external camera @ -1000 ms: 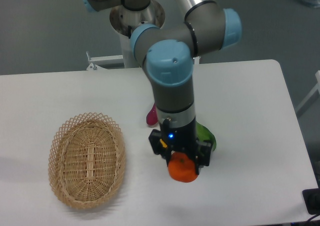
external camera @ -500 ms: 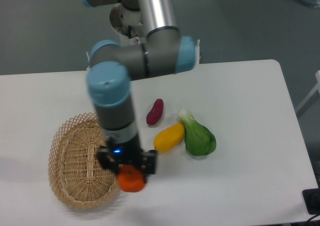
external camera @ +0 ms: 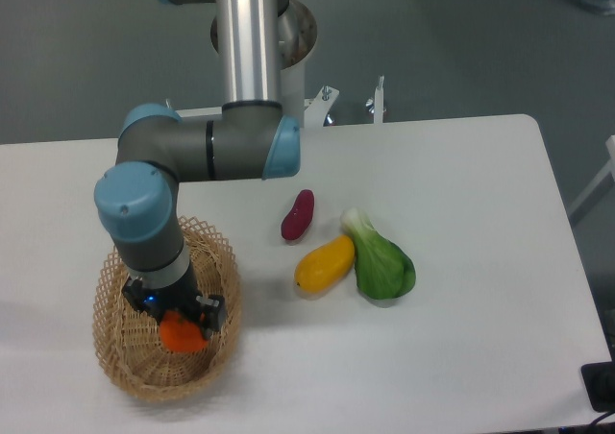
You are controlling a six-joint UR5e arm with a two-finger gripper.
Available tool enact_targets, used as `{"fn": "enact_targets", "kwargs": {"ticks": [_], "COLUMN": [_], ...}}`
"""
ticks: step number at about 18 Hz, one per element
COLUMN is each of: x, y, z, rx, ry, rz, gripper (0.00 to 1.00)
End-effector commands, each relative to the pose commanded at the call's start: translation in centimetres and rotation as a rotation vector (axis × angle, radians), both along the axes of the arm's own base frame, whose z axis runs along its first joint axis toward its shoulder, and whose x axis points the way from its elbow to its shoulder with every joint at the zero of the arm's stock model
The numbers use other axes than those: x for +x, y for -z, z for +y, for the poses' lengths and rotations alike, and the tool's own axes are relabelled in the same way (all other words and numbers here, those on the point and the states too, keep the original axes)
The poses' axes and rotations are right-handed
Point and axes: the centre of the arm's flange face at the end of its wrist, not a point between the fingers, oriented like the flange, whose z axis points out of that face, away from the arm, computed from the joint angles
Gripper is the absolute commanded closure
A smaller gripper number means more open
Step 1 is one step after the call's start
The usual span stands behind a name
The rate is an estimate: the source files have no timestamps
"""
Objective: Place the orange in the basket
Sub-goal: 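Carry the orange over the wicker basket and lower it inside, then hold the orange low in the basket and open the gripper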
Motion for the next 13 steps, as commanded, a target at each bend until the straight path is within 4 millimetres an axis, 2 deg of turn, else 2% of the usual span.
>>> {"fn": "enact_targets", "kwargs": {"ticks": [3,7,9,13], "x": [0.63,0.62,0.61,0.65], "y": [1.1,1.2,1.2,1.51], "z": [0.07,0.08,0.08,-0.04], "rx": [-0.018,-0.019,-0.019,-0.026], "ry": [0.011,0.011,0.009,0.01], "rz": [-0.006,-0.007,-0.005,-0.006], "gripper": [0.42,0.41,0.36,0.36]}}
